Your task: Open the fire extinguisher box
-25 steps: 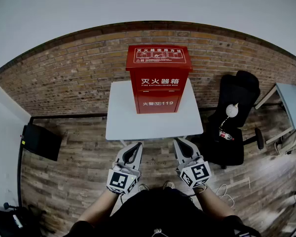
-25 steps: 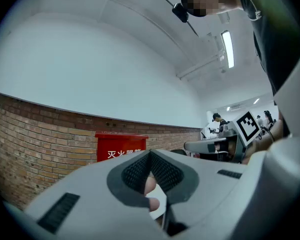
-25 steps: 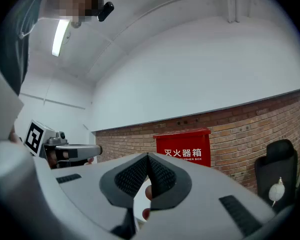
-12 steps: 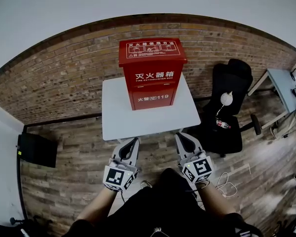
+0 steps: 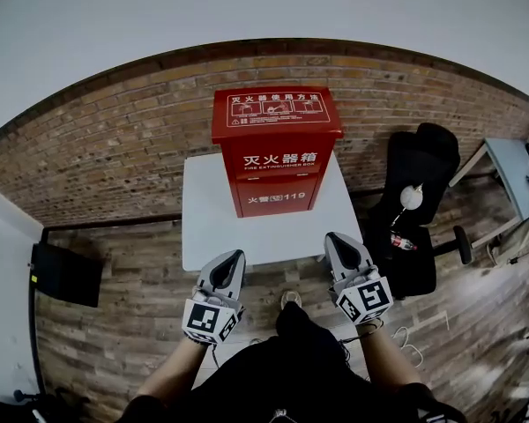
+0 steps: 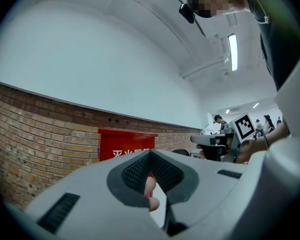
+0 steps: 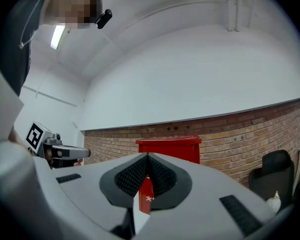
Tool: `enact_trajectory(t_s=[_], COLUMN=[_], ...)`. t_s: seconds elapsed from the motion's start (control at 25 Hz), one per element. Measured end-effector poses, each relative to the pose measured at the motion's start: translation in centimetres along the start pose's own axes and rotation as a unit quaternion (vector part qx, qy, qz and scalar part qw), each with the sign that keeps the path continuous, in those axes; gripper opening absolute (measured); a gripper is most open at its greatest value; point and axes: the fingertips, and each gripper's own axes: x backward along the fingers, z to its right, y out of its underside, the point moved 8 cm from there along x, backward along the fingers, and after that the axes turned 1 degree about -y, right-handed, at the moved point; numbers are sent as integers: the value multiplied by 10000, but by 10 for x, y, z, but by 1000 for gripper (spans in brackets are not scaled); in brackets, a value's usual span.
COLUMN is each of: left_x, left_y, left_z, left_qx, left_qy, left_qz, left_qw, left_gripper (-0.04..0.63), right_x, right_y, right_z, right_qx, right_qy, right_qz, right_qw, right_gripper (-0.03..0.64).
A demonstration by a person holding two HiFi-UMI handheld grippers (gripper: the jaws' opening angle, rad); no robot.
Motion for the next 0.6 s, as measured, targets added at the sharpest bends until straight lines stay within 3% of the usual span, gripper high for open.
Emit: enact_trajectory(t_s=[0.28, 0.6], left_x=[-78, -152], left_y=[-12, -25], left_z=[-37, -78], left_qx=[-158, 164], left_qy=[-271, -698], left_qz=[13, 169], left_qw=[9995, 9973], left_gripper=[52, 54], right_x=[-72, -140], right_y=[-12, -16], right_z=[89, 168], right_qx=[216, 59], right_qy=[17, -366], right_qz=[65, -67], right_qw=[9997, 9993], right_gripper=[20, 20])
